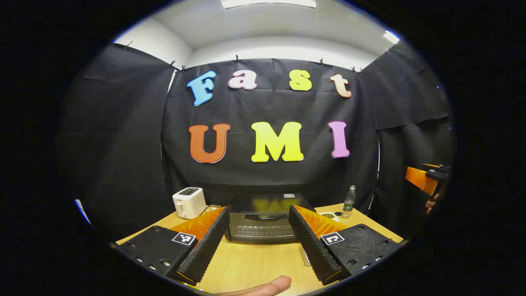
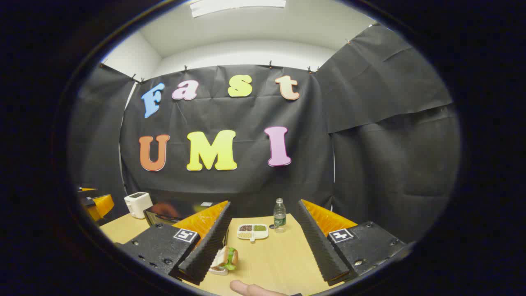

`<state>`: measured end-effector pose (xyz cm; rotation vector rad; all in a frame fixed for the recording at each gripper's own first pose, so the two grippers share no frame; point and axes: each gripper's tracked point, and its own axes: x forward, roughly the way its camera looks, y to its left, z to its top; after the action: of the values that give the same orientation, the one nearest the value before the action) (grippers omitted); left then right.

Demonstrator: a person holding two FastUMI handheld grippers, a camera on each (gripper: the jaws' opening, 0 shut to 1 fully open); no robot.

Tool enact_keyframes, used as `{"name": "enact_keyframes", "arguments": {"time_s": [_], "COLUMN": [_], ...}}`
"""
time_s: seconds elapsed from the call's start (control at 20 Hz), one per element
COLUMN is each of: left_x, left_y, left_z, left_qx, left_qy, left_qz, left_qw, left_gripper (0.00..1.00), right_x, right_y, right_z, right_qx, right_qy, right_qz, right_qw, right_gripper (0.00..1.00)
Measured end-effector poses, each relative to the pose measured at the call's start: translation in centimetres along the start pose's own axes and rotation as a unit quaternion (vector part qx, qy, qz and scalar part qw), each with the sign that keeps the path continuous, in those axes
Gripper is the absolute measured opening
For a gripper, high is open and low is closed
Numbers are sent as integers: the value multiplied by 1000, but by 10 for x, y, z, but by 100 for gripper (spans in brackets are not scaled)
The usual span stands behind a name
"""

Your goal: Open the electric oven with the left hand, put the food in, and close the electric oven.

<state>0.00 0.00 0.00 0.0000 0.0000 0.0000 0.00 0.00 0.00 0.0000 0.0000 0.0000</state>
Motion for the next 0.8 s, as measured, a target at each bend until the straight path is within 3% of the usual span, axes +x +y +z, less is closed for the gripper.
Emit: {"name": "enact_keyframes", "arguments": {"time_s": [0.5,0.55,0.8], "left_x": [-9,-9,11], "left_y": [12,12,0], "left_z": [2,1,-13], "left_qx": [1,0,-3], "left_qy": [-7,-9,6], "left_qz": [8,6,-11], "left_qw": [1000,1000,1000], "left_gripper": [86,94,95], "right_x": [-21,-21,-13], "right_y": [-15,-16,-31], "right_z": [5,4,-4], "right_qx": [5,4,14], "right_qy": [-9,-6,-1], "right_qz": [-1,0,-1], "right_qw": [1000,1000,1000], "right_gripper": [100,100,100]}}
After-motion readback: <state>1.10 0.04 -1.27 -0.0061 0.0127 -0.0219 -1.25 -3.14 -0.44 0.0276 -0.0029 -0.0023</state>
